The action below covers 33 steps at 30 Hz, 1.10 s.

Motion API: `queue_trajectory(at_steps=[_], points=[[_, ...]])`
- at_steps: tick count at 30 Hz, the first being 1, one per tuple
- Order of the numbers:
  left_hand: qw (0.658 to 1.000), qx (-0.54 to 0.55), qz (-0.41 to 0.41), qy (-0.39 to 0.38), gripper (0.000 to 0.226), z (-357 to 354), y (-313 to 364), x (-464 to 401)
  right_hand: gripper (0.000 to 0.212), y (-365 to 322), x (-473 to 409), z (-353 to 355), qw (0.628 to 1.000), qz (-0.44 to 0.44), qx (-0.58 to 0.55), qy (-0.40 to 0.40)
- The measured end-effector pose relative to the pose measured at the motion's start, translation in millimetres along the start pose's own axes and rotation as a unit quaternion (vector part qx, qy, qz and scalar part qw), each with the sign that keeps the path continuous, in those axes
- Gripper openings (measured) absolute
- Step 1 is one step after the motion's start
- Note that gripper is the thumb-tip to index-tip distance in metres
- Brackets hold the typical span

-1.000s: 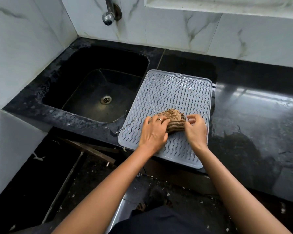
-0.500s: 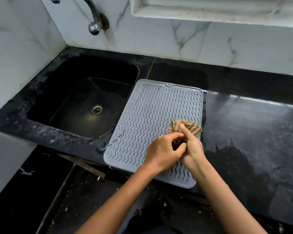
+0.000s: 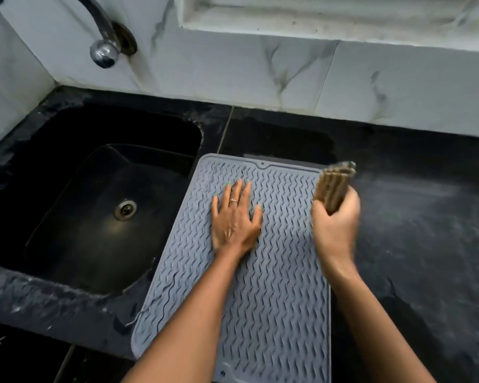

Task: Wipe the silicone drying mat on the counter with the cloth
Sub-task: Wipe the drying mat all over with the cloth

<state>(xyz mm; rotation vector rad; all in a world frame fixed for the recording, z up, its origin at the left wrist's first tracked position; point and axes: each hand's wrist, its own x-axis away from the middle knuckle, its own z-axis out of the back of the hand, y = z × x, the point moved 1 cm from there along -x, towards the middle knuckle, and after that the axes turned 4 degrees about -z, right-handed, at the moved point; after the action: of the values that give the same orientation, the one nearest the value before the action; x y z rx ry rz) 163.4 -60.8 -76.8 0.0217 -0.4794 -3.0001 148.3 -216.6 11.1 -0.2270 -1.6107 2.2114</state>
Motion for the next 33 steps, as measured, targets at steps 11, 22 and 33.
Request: queue_trajectory(at_steps=[11,22,33], points=[[1.000,-0.019,0.005,0.020,0.060,-6,-1,-3,0.057,39,-34,-72,0.838,0.286,0.435,-0.163],[0.999,-0.040,-0.001,0.013,0.060,-8,-1,-4,0.046,3,-71,-105,0.866,0.313,0.364,-0.144],[0.999,-0.018,-0.005,0.027,0.063,-5,-1,-3,0.052,23,-105,-47,0.753,0.318,0.559,-0.141]])
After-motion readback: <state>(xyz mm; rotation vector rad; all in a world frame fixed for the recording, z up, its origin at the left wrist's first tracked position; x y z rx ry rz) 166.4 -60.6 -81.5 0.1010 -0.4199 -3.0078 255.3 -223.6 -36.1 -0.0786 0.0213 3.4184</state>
